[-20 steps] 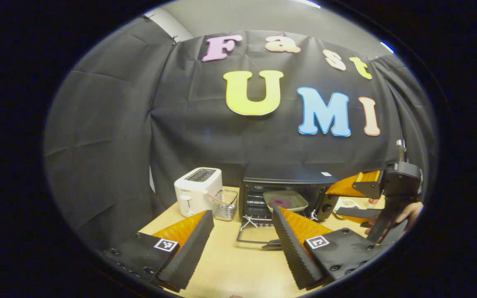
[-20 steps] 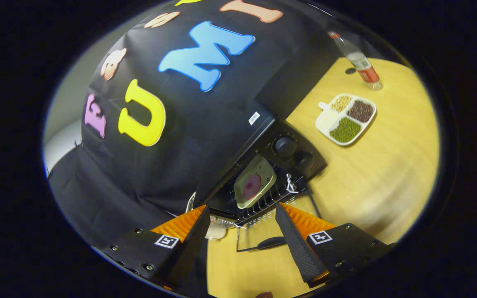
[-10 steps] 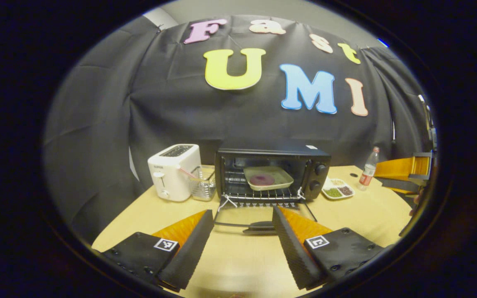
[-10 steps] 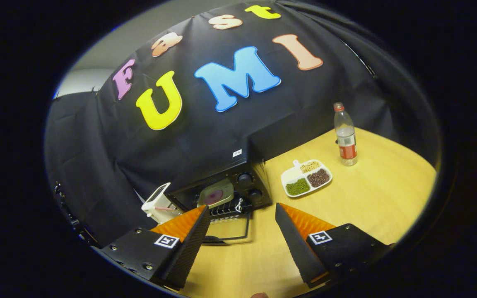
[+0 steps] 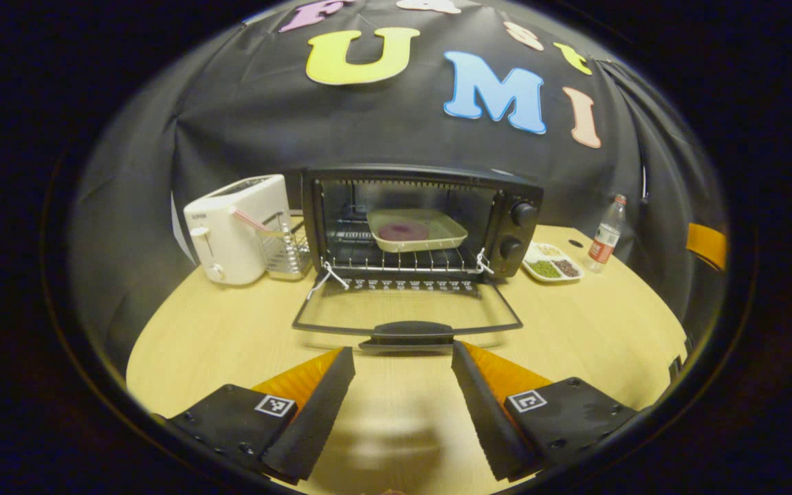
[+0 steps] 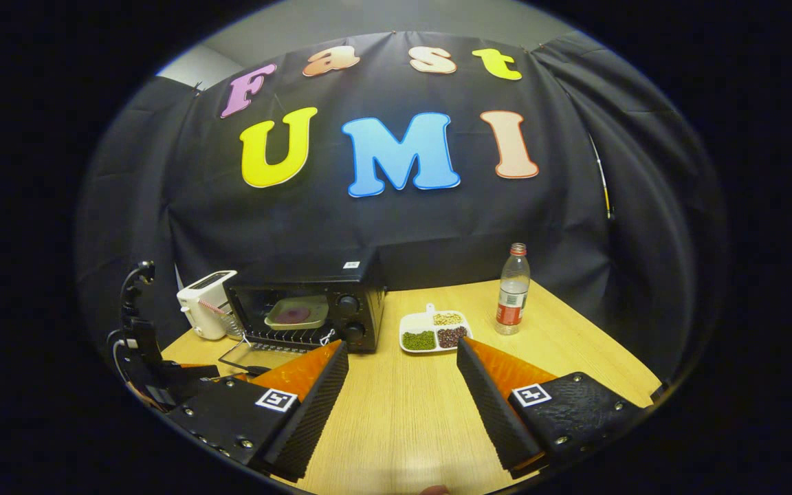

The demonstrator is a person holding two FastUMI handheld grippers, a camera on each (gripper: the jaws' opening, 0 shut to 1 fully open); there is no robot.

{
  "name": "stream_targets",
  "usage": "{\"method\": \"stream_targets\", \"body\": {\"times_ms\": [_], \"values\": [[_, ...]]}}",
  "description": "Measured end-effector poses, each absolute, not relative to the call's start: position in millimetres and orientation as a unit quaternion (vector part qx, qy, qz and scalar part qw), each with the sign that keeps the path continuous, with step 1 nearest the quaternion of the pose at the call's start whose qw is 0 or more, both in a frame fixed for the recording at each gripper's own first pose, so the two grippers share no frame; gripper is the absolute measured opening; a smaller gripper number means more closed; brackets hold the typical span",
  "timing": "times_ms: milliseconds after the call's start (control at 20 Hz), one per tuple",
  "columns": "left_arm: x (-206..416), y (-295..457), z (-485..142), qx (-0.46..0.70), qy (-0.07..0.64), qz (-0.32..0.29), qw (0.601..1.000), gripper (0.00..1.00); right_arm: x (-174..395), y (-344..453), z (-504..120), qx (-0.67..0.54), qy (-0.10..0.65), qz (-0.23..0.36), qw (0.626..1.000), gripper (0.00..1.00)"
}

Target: Open the electric oven with the left hand, put the food in, and close the electric oven.

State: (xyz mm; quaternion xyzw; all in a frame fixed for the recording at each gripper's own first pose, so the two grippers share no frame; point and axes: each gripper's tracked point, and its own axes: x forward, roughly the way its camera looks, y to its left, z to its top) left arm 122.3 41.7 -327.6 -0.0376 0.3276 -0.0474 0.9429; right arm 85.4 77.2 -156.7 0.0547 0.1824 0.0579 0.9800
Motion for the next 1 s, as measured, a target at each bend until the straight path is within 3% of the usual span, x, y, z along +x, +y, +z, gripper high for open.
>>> {"method": "stream_targets", "body": {"times_ms": [50, 100, 200, 250, 300, 500, 550, 600, 700, 750, 850, 1000], "values": [[125, 39, -336, -0.037, 0.339, -0.051, 0.939, 1.0, 85, 70, -157, 0.058, 0.184, 0.046, 0.98, 0.98], [126, 37, -347, -0.039, 0.354, -0.055, 0.933, 0.92, 84, 65, -159, 0.06, 0.186, 0.036, 0.98, 0.98], [130, 35, -363, -0.042, 0.376, -0.059, 0.924, 1.0, 83, 54, -163, 0.058, 0.192, 0.017, 0.98, 0.98], [132, 34, -370, -0.041, 0.386, -0.06, 0.92, 0.92, 82, 50, -164, 0.055, 0.195, 0.01, 0.979, 0.98], [133, 32, -376, -0.041, 0.394, -0.061, 0.916, 1.0, 81, 47, -164, 0.053, 0.196, 0.003, 0.979, 0.98], [142, 19, -394, -0.039, 0.412, -0.066, 0.908, 0.97, 80, 46, -167, 0.046, 0.204, -0.01, 0.978, 0.98], [148, 18, -395, -0.03, 0.405, -0.067, 0.911, 1.0, 80, 47, -168, 0.046, 0.209, -0.009, 0.977, 0.98], [150, 16, -395, -0.028, 0.404, -0.068, 0.912, 0.93, 80, 47, -167, 0.046, 0.21, -0.007, 0.976, 0.98], [152, 16, -396, -0.021, 0.405, -0.064, 0.912, 0.97, 81, 49, -164, 0.045, 0.208, -0.006, 0.977, 0.98], [153, 16, -395, -0.023, 0.402, -0.063, 0.913, 0.92, 82, 50, -163, 0.046, 0.206, -0.005, 0.977, 0.98], [153, 16, -395, -0.025, 0.399, -0.061, 0.915, 1.0, 85, 55, -158, 0.047, 0.204, -0.001, 0.978, 0.98], [153, 16, -384, -0.026, 0.382, -0.056, 0.922, 0.97, 93, 66, -159, 0.044, 0.197, 0.009, 0.979, 0.98]]}}
